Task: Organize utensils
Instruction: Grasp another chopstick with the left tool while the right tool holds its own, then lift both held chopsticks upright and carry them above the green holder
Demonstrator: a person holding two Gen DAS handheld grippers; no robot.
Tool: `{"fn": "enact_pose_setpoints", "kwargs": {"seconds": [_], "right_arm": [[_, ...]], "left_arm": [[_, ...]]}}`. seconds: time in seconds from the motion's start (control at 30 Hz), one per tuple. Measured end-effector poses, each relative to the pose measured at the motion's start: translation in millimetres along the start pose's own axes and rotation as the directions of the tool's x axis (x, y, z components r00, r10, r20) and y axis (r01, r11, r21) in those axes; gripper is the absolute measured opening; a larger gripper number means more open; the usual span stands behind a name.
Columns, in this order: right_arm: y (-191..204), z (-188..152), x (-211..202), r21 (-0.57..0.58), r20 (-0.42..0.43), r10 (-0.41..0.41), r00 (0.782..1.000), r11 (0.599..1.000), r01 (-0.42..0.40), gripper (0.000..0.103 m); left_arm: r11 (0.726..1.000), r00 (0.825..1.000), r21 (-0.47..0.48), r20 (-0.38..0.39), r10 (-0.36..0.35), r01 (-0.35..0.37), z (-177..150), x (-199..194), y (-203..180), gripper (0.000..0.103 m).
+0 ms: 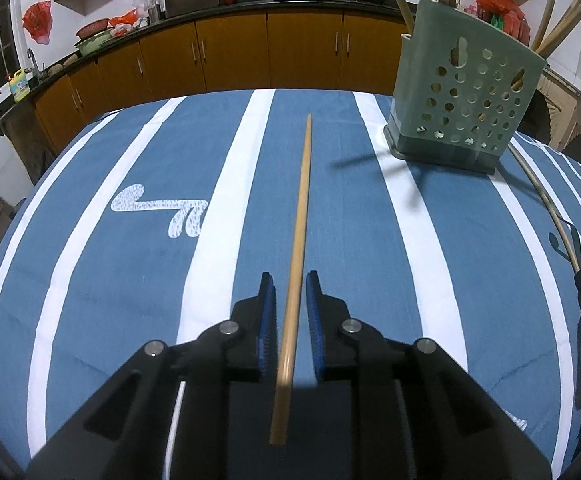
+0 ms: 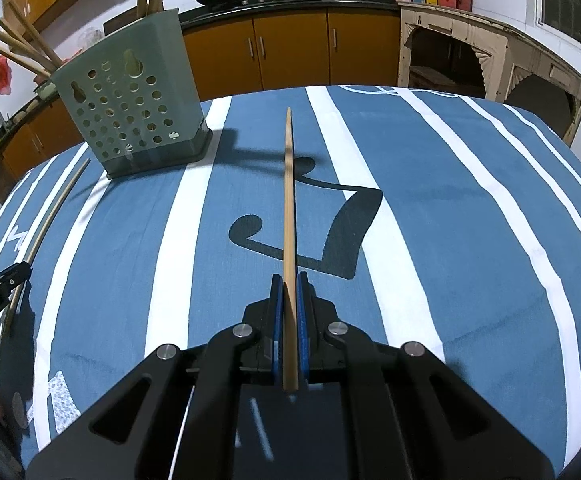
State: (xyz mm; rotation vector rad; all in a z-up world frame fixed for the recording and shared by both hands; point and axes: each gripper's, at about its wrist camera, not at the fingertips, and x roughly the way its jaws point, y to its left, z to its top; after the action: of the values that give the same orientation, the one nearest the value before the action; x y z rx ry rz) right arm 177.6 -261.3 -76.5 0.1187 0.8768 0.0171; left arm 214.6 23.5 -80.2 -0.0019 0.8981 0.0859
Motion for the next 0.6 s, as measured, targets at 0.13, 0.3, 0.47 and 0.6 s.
{"fn": "enact_pose_setpoints", "kwargs": {"seconds": [0.13,0.3,0.47,0.6], "right_arm": [[0,-1,0,-0.002,0.0,-0.002,1.0,1.0,0.002,0.008],[-1,-1,-1,0.004,0.0,0.007,1.0,1.0,-0.007,0.008],[-9,-6,-11,0.02,0.022,0.031,0.999,0.999,-0.032,0.008],[-17,-4,-30,0.026,0.083,0.033,0.996,0.999,-0.035,0.007]], "left_arm": [[1.0,1.0,0.001,0.0,0.001,-0.001,0,0,0,0.018],[1.0,1.0,0.003,-0.001,-0.004,0.004,0,0,0,0.017],[0.999,1.0,0.028,-0.013,-0.025,0.025,-5,-6,0,0.008],[0.998,0.999,0.038,-0.017,-0.041,0.041,-12,-16,3,0.008]]}}
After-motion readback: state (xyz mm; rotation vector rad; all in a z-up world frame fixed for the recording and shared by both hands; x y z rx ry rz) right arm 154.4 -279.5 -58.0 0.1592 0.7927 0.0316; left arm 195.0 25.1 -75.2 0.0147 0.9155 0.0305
